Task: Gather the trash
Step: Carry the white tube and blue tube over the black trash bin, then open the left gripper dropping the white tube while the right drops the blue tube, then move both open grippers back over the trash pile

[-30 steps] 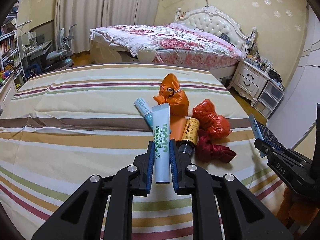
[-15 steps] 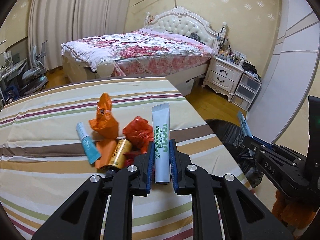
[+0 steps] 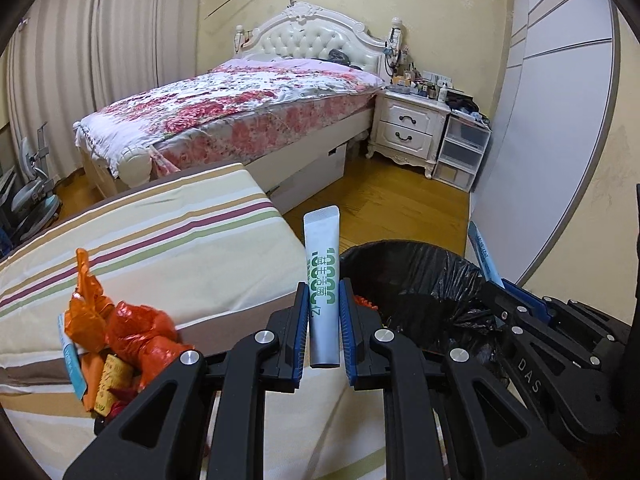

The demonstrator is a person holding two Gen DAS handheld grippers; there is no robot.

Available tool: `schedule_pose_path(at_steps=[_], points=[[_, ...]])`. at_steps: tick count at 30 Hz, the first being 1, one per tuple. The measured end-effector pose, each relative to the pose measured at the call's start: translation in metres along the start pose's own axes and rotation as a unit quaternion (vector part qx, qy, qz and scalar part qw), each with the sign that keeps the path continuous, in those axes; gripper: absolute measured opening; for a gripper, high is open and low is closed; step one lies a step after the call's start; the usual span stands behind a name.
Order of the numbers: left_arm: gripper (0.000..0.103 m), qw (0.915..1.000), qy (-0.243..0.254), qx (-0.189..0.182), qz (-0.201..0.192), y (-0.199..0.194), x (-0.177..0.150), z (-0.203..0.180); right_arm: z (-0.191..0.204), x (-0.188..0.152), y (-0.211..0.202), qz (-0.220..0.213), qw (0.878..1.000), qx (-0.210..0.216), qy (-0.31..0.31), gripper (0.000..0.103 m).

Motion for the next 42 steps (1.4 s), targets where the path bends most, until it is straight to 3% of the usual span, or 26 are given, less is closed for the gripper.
schedule_pose_path(at_steps=[17, 20, 23, 30, 32, 34, 42], points=[[0.016, 0.9983, 0.033, -0.019, 0.044, 0.053, -0.003, -0.032, -0.024, -0.005, 0.034, 0.019, 0.998, -0.021, 0.047, 0.012], [0.021, 0.998, 0.035, -0.017, 0.05, 0.057, -0.004, -0.031, -0.029, -0.005, 0.037, 0.02, 0.998, -0.025, 0.058, 0.014], [0.037, 0.9981, 0.028, -0.015, 0.053, 0.059, -0.005, -0.03, -0.034, -0.005, 0.038, 0.017, 0.997, -0.031, 0.064, 0.026], [0.055, 0.9987, 0.024, -0.006, 0.043, 0.053, -0.003, -0.029, -0.039, -0.007, 0.035, 0.012, 0.997, -0.038, 0.066, 0.028], [0.059, 0.999, 0.022, 0.0, 0.039, 0.049, -0.001, -0.026, -0.039, -0.006, 0.032, 0.008, 0.997, -0.041, 0.066, 0.037], [0.068, 0.9992, 0.015, 0.007, 0.035, 0.043, 0.0, -0.021, -0.037, -0.005, 0.03, 0.006, 0.997, -0.041, 0.064, 0.039], [0.072, 0.9989, -0.015, 0.042, 0.016, 0.005, -0.001, 0.016, -0.017, -0.003, 0.014, -0.003, 0.999, -0.02, 0.046, 0.048]])
Point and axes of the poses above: each gripper's, at about its wrist camera, not at the fingertips, and y roughly the way its jaws point, z to its left, x to its top, the point moved 6 cm from there along y, roughly the way its jaws point, and after that the axes turned 3 degrees about -z, right-handed, at the moved point
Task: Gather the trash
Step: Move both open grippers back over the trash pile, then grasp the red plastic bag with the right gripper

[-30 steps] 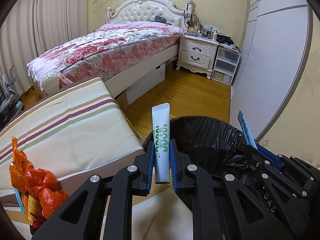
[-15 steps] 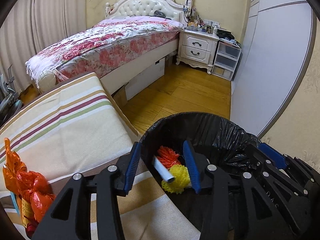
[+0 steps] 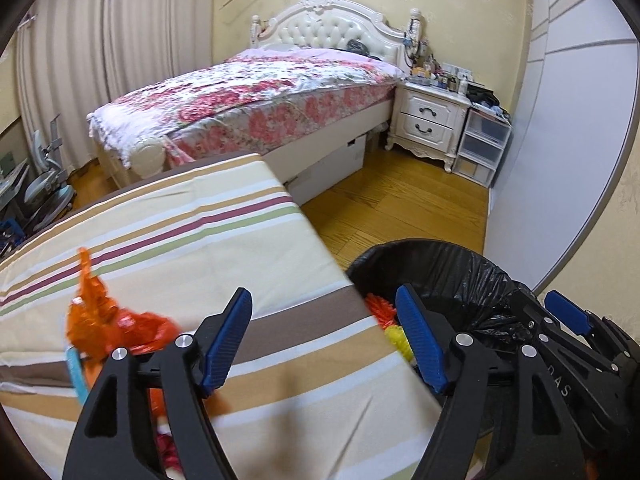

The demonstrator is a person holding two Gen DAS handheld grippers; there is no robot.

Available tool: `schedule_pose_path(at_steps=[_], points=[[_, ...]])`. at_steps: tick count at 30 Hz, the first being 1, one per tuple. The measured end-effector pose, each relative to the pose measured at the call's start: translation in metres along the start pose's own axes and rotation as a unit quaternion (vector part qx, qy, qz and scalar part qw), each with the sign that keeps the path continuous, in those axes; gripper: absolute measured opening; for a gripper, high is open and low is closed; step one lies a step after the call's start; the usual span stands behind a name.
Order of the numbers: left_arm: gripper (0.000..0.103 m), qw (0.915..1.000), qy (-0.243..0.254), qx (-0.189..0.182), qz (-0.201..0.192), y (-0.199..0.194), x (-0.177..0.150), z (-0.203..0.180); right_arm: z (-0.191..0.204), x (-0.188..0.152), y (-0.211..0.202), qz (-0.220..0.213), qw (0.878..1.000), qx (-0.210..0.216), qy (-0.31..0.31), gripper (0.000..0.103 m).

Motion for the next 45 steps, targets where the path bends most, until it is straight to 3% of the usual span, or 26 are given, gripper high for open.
schedule_pose_path(at_steps=[9, 21, 32, 45], points=[[0.075, 0.997, -0.043, 0.064, -0.005, -0.046, -0.027, 0.07, 0.061, -0.012, -0.023, 0.005, 0.997, 0.061, -0.051, 0.048], [0.075, 0.9845, -0.106, 0.138, 0.014, -0.084, -0.076, 0.159, 0.147, -0.041, -0.045, 0.023, 0.983, 0.131, -0.124, 0.048], [0.075, 0.9742, -0.146, 0.171, 0.021, -0.099, -0.1, 0.207, 0.213, -0.047, -0.049, 0.032, 0.97, 0.174, -0.168, 0.049], [0.075, 0.9714, -0.159, 0.174, 0.026, -0.098, -0.105, 0.224, 0.248, -0.049, -0.025, 0.063, 0.963, 0.183, -0.186, 0.049]])
Point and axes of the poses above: each gripper's, at about its wrist camera, not at the fingertips, and y roughly the way its jaws point, z to its left, x to its top, the point moved 6 cm from there along y, roughly the way its jaws point, and after that the axes turned 3 degrees about -z, right-handed, at the moved point
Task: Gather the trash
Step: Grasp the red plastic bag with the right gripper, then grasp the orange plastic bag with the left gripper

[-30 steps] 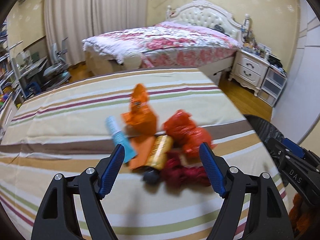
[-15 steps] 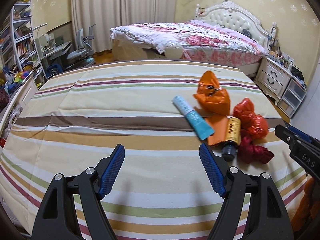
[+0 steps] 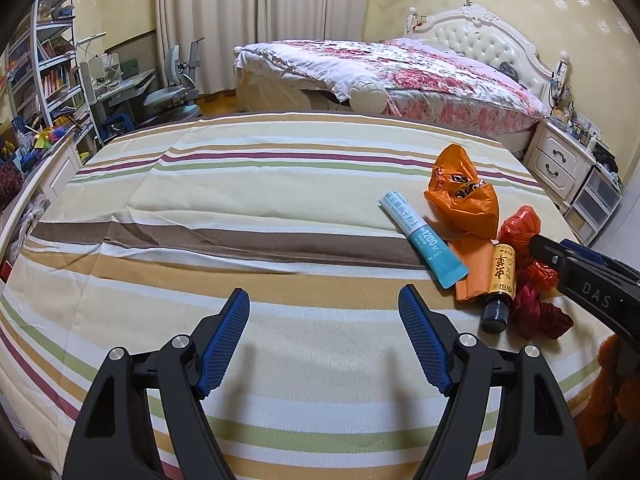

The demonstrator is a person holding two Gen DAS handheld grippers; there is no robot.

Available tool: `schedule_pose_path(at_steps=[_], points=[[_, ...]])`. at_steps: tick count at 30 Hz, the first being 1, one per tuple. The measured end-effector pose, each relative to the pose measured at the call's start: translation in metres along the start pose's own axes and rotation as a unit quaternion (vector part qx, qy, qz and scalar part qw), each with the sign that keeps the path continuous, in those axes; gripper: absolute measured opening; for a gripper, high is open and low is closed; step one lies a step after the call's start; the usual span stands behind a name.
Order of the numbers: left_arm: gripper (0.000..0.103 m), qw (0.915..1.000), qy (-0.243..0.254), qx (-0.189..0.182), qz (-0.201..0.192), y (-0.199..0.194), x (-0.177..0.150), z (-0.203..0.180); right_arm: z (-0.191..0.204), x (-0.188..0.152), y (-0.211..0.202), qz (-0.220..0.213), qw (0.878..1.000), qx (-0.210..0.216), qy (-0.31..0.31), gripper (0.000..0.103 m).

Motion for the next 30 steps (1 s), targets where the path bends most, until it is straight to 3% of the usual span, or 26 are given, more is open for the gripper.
schedule_pose_path(at_steps=[3, 6, 20, 30], points=[[0.075, 1.0, 0.002, -0.002, 0.002, 0.002, 0.001, -0.001, -0.002, -0.003, 0.005, 0.013, 1.0, 0.006, 0.004, 0.049], [0.075, 0.9999, 0.002, -0.007, 0.007, 0.006, 0.001, -0.003, -0.006, -0.004, 0.005, 0.014, 1.0, 0.006, 0.009, 0.037], [0.075, 0.999, 0.029, -0.035, -0.005, 0.01, 0.026, -0.045, -0.056, 0.012, 0.012, 0.001, 0.998, -0.043, 0.035, 0.036], [0.075, 0.9966, 0.06, -0.057, -0.007, 0.021, 0.04, -0.09, -0.075, 0.02, 0.023, 0.006, 0.998, -0.042, 0.039, 0.036]])
Point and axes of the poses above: each gripper's, at about its wrist camera, not at the fingertips, and y roughly the way its jaws point, z to its left, x to its top, the point moved 6 cm from there along y, roughly the way its jaws point, and after that the axes turned 3 degrees about -z, right-handed, at the moved point
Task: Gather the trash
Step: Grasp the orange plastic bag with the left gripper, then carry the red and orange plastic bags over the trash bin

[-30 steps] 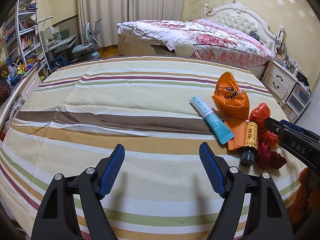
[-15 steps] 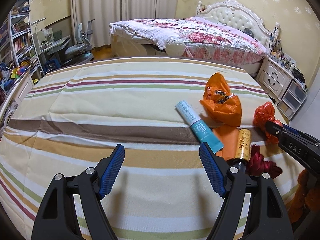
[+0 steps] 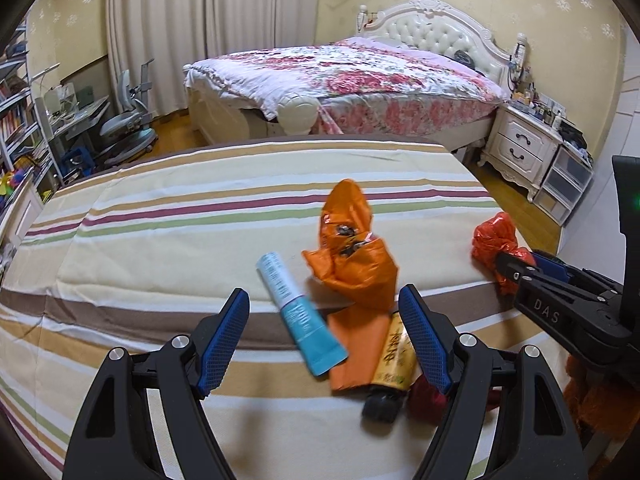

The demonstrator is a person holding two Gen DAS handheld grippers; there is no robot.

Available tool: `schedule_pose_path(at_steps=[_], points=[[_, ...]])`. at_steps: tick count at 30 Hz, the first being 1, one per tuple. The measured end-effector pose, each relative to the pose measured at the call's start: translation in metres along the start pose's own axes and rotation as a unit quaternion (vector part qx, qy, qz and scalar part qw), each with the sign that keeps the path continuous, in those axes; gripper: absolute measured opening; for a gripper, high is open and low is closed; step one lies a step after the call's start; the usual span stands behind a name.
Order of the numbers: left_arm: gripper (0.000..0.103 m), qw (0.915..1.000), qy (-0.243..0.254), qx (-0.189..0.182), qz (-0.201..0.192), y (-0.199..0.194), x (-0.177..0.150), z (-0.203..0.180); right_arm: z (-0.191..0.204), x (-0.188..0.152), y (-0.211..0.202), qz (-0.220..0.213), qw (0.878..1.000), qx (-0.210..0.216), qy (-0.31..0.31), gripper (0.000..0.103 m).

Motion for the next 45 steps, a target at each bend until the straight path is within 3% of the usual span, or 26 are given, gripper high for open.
schedule_pose_path(at_steps=[12, 16, 25, 27, 28, 45], points=[[0.075, 0.9997, -0.003, -0.001, 0.026, 0.037, 0.013, -0.001, -0.001, -0.001, 0.01, 0.006, 1.0, 0.011, -0.006, 0.036], [0.057, 0.9992, -0.007, -0.013, 0.037, 0.042, 0.012, 0.001, 0.001, -0.002, 0.009, 0.005, 1.0, 0.009, -0.013, 0.036], [0.048, 0.9995, -0.005, -0.019, 0.025, 0.034, 0.014, 0.001, 0.0, -0.004, 0.004, -0.003, 1.0, 0.007, -0.01, 0.034], [0.043, 0.9996, -0.006, -0.018, 0.02, 0.029, 0.014, 0.002, -0.001, -0.005, 0.0, -0.006, 1.0, 0.008, -0.007, 0.034], [0.033, 0.9997, -0.008, -0.018, 0.017, 0.025, 0.015, 0.003, -0.001, -0.005, -0.002, -0.007, 1.0, 0.008, -0.006, 0.034], [0.033, 0.9994, -0.006, -0.03, -0.018, -0.024, 0.004, -0.006, -0.016, -0.028, -0.054, -0.03, 1.0, 0.002, 0.008, 0.033]])
Point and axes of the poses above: each gripper's, at about its wrist camera, not at the fingertips, and y roughly the way its jaws point, z to its left, x to its top, the point moved 6 cm from there along y, roughly the way its jaws point, and after that the axes turned 3 degrees about -z, right-handed, at the moved point
